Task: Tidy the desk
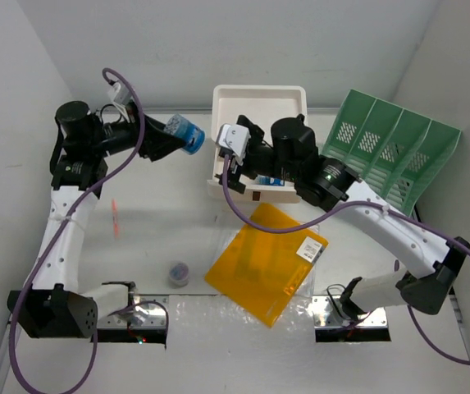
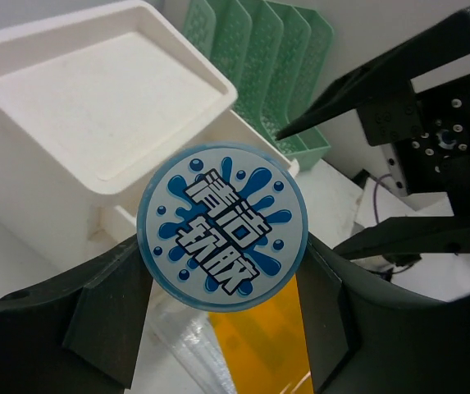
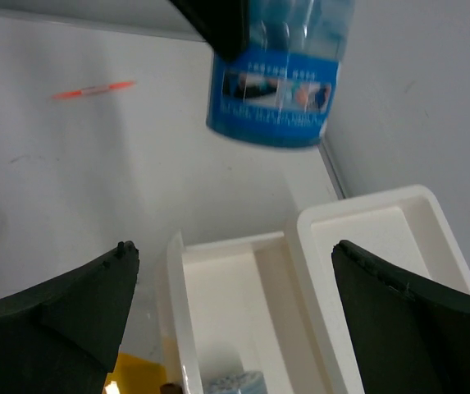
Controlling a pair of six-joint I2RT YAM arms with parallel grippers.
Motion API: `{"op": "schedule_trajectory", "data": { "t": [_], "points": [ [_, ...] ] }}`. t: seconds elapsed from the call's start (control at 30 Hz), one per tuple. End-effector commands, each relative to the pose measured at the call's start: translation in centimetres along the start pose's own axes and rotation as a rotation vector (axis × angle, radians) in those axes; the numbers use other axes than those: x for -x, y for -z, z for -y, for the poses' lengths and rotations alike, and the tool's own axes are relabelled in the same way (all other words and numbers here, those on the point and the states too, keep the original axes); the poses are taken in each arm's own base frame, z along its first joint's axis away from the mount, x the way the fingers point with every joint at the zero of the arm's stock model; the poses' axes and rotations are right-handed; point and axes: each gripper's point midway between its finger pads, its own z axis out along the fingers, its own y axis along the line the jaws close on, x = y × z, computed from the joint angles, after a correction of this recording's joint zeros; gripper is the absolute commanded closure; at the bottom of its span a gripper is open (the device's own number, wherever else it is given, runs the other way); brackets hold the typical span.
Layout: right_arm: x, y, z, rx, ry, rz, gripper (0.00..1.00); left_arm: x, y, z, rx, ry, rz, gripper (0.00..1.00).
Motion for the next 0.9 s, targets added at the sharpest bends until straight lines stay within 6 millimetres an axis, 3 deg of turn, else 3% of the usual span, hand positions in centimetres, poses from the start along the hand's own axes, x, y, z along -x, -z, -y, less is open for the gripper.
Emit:
{"op": "schedule_trajectory", "data": {
  "t": [0.0, 0.13, 0.4, 0.57, 0.67, 0.77, 0.8, 0.83, 0.87],
  "points": [
    [3.5, -1.1, 0.3, 0.024, 0.011, 0.120, 0.03, 1.1, -0.8, 3.3, -0.098, -0.060, 0.029, 1.00],
    [5.0, -2.5, 0.2, 0.058, -0.004, 0.155, 0.03, 0.2, -2.0, 4.2, -0.125, -0.051, 0.012, 1.00],
    [5.3, -4.5, 0.6, 0.059, -0.030, 0.165, 0.04, -0.2, -2.2, 4.3, -0.122, -0.051, 0.006, 1.00],
    [5.2, -5.1, 0.7, 0.055, -0.047, 0.164, 0.16, -0.8, -2.2, 4.2, -0.130, -0.046, -0.005, 1.00],
    [5.2, -5.3, 0.8, 0.051, -0.055, 0.166, 0.29, -1.0, -2.2, 4.1, -0.133, -0.048, -0.010, 1.00],
    [5.0, -5.4, 1.2, 0.027, -0.059, 0.156, 0.52, -1.5, -2.3, 4.2, -0.147, -0.047, -0.022, 1.00],
    [4.9, -5.3, 1.3, 0.019, -0.060, 0.148, 0.61, -1.7, -2.3, 4.2, -0.152, -0.045, -0.029, 1.00],
    [4.5, -5.3, 1.6, 0.001, -0.064, 0.128, 0.80, -1.9, -2.3, 4.2, -0.157, -0.067, -0.034, 0.99],
    [4.3, -5.2, 1.8, -0.010, -0.062, 0.116, 0.90, -2.4, -2.2, 4.0, -0.150, -0.053, -0.056, 0.84]
  ]
}}
